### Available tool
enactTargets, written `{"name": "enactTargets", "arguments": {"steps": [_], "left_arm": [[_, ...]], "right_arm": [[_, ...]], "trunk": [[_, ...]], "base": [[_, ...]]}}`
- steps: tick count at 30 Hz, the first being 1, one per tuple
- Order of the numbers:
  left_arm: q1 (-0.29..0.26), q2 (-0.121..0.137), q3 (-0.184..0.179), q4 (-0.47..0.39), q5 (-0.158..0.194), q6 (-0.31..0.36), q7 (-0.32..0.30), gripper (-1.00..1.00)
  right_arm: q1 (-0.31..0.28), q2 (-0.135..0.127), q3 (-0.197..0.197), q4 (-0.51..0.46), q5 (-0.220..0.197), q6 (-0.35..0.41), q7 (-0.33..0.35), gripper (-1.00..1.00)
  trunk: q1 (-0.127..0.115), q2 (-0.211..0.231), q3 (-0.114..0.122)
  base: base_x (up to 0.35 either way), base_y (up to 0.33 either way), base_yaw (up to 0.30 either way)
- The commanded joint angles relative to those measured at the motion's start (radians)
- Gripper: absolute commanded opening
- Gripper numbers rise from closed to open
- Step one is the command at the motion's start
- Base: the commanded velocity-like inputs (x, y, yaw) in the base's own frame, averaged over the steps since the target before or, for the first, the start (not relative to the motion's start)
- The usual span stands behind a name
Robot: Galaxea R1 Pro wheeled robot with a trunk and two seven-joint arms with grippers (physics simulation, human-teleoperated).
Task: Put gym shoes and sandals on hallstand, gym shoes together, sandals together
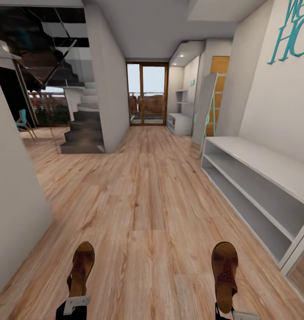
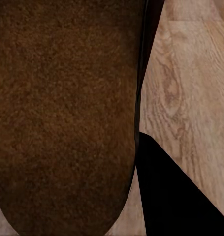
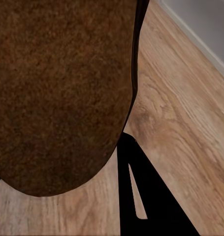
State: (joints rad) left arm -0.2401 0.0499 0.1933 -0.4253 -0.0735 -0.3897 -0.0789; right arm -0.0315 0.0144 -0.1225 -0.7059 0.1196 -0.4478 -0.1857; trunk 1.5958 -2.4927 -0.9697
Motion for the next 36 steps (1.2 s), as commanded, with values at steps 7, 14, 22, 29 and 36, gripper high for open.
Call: {"name": "enactTargets", "arguments": {"steps": [7,14,22,29,36], "left_arm": [[-0.001,-0.001,0.008,0.000,-0.011,-0.003,-0.007,-1.00],[-0.001,-0.001,0.009,0.000,-0.011,-0.003,-0.007,-1.00],[-0.001,-0.001,0.008,0.000,-0.011,-0.003,-0.007,-1.00],[-0.001,-0.001,0.008,0.000,-0.011,-0.003,-0.007,-1.00],[-0.001,-0.001,0.008,0.000,-0.011,-0.003,-0.007,-1.00]], "right_arm": [[0.000,0.001,-0.003,0.000,0.011,-0.002,-0.005,-1.00],[0.000,0.001,-0.003,0.000,0.011,-0.002,-0.005,-1.00],[0.000,0.001,-0.003,0.000,0.011,-0.002,-0.005,-1.00],[0.000,0.001,-0.003,0.000,0.011,-0.002,-0.005,-1.00],[0.000,0.001,-0.003,0.000,0.011,-0.002,-0.005,-1.00]], "trunk": [[0.000,0.000,-0.001],[0.000,0.000,-0.001],[0.000,0.000,-0.001],[0.000,0.000,-0.001],[0.000,0.000,-0.001]], "base": [[0.340,0.000,0.000],[0.340,0.000,0.000],[0.340,0.000,0.000],[0.340,0.000,0.000],[0.340,0.000,0.000]]}}
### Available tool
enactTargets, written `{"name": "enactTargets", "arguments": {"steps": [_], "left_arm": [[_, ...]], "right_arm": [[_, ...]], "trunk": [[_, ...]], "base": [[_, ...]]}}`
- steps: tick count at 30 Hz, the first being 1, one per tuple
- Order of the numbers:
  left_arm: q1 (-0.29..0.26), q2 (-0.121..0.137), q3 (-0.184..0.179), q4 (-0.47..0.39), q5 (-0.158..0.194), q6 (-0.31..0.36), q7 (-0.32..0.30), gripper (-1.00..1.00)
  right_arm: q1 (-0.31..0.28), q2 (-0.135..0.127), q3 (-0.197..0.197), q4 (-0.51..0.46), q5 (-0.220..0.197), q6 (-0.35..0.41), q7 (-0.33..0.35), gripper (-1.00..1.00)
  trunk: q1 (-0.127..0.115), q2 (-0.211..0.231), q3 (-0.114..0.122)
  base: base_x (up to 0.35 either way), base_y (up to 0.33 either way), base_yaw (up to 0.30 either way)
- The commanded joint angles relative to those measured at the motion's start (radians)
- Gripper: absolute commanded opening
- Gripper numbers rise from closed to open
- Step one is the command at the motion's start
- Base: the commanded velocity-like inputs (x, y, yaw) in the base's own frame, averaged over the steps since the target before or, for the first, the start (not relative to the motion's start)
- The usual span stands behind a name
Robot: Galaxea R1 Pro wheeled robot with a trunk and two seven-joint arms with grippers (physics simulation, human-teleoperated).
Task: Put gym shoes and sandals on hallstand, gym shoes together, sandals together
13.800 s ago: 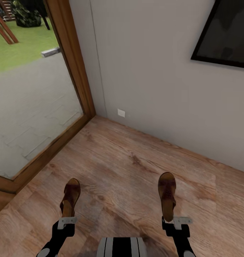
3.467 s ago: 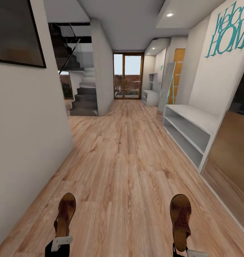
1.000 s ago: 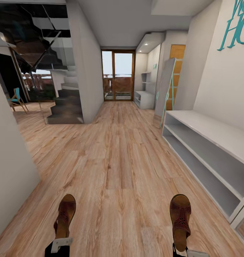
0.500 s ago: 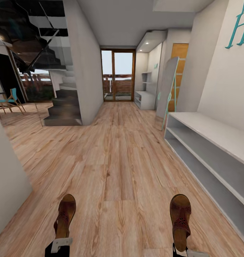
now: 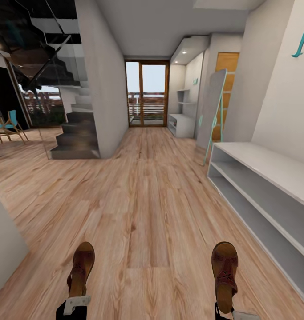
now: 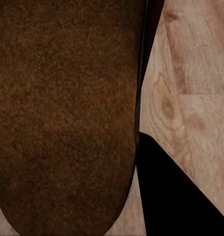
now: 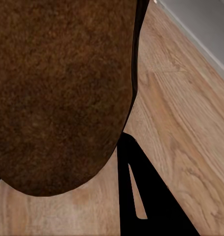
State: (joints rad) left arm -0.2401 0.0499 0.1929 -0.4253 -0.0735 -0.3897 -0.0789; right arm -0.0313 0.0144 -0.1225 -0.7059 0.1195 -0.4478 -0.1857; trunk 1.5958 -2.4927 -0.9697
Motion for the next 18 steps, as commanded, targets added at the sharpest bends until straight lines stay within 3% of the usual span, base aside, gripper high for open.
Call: {"name": "enactTargets", "arguments": {"steps": [1,18], "left_arm": [[-0.001,-0.001,0.009,0.000,-0.011,-0.003,-0.007,-1.00],[-0.001,-0.001,0.009,0.000,-0.011,-0.003,-0.007,-1.00]], "right_arm": [[-0.001,0.001,-0.003,0.000,0.011,-0.002,-0.005,-1.00],[-0.001,0.001,-0.003,0.000,0.011,-0.002,-0.005,-1.00]], "trunk": [[0.000,0.000,-0.001],[0.000,0.000,-0.001]], "base": [[0.340,0.000,0.000],[0.340,0.000,0.000]]}}
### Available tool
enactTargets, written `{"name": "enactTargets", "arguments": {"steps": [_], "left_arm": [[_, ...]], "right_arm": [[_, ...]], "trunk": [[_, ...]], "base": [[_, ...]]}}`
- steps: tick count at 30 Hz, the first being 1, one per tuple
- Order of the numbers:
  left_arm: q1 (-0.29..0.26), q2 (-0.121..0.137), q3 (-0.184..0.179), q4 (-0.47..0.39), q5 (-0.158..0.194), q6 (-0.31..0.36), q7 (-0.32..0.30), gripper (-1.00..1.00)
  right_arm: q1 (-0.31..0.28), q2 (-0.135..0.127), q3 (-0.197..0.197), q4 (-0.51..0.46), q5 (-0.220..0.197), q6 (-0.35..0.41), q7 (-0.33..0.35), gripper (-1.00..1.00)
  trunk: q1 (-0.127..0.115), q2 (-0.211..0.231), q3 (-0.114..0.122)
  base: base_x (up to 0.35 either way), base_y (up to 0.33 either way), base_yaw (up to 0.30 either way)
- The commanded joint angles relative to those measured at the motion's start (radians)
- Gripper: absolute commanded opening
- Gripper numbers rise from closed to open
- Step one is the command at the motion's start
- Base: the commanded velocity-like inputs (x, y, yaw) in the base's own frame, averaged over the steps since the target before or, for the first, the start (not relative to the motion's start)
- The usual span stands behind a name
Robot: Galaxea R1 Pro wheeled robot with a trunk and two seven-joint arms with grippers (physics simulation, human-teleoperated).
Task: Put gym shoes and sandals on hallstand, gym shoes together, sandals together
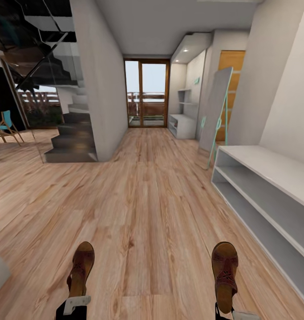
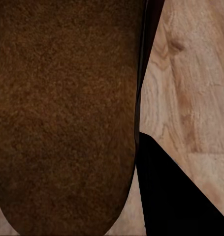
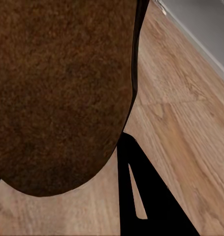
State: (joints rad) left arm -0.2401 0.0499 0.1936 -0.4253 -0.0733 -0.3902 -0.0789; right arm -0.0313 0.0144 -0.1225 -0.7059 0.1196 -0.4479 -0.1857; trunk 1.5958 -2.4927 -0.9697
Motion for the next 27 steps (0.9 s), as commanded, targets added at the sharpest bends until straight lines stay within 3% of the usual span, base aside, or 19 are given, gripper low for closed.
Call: {"name": "enactTargets", "arguments": {"steps": [1,27], "left_arm": [[-0.001,-0.001,0.009,0.000,-0.011,-0.003,-0.007,-1.00],[-0.001,-0.002,0.007,0.001,-0.011,-0.004,-0.007,-1.00]], "right_arm": [[-0.001,0.001,-0.003,0.000,0.010,-0.002,-0.005,-1.00],[-0.001,0.003,-0.002,-0.001,0.007,0.000,-0.005,-1.00]], "trunk": [[0.000,0.000,-0.001],[0.000,0.000,-0.001]], "base": [[0.340,0.000,0.000],[0.340,0.000,0.000]]}}
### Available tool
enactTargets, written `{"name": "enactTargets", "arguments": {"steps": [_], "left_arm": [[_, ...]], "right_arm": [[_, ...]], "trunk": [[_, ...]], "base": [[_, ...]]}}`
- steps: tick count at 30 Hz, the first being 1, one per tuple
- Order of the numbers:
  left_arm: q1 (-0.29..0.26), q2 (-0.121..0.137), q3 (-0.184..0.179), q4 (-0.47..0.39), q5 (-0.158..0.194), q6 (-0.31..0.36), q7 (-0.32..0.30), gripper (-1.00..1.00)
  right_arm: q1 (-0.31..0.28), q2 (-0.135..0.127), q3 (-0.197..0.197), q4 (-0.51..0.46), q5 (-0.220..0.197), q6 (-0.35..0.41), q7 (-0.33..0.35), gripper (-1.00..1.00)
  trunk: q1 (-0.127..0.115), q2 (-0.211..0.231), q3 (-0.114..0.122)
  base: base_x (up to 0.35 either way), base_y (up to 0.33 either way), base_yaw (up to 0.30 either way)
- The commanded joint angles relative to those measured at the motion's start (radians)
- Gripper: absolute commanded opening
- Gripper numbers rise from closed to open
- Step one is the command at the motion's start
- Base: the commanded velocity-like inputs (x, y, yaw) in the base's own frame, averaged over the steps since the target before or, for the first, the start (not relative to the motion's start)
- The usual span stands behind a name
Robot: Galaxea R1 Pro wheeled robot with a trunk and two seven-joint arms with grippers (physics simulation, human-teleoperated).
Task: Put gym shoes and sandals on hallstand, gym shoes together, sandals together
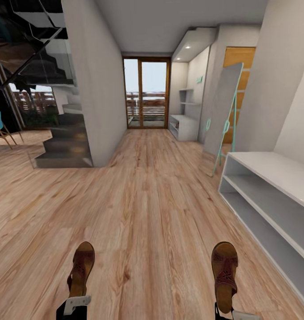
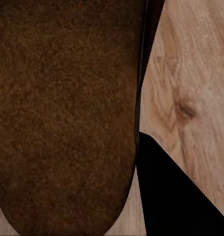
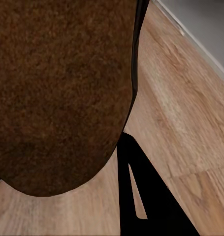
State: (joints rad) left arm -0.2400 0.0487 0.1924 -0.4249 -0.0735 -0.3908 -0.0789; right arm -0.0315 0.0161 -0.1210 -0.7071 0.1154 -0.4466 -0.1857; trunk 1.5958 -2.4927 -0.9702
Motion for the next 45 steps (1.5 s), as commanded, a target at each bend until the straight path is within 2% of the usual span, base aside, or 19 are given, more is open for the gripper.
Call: {"name": "enactTargets", "arguments": {"steps": [1,14,45], "left_arm": [[-0.001,-0.001,0.009,0.001,-0.011,-0.003,-0.007,-1.00],[-0.001,-0.001,0.008,0.002,-0.008,-0.002,-0.007,-1.00],[-0.001,-0.003,0.007,0.005,-0.008,-0.003,-0.007,-1.00]], "right_arm": [[0.000,0.001,-0.003,0.000,0.010,-0.002,-0.005,-1.00],[0.000,0.001,-0.006,0.001,0.007,-0.001,-0.005,-1.00],[0.000,0.001,-0.005,0.001,0.012,-0.004,-0.005,-1.00]], "trunk": [[0.000,0.000,-0.002],[0.000,0.000,-0.017],[0.000,0.000,-0.018]], "base": [[0.340,0.000,0.000],[0.340,0.000,0.000],[0.340,0.000,0.000]]}}
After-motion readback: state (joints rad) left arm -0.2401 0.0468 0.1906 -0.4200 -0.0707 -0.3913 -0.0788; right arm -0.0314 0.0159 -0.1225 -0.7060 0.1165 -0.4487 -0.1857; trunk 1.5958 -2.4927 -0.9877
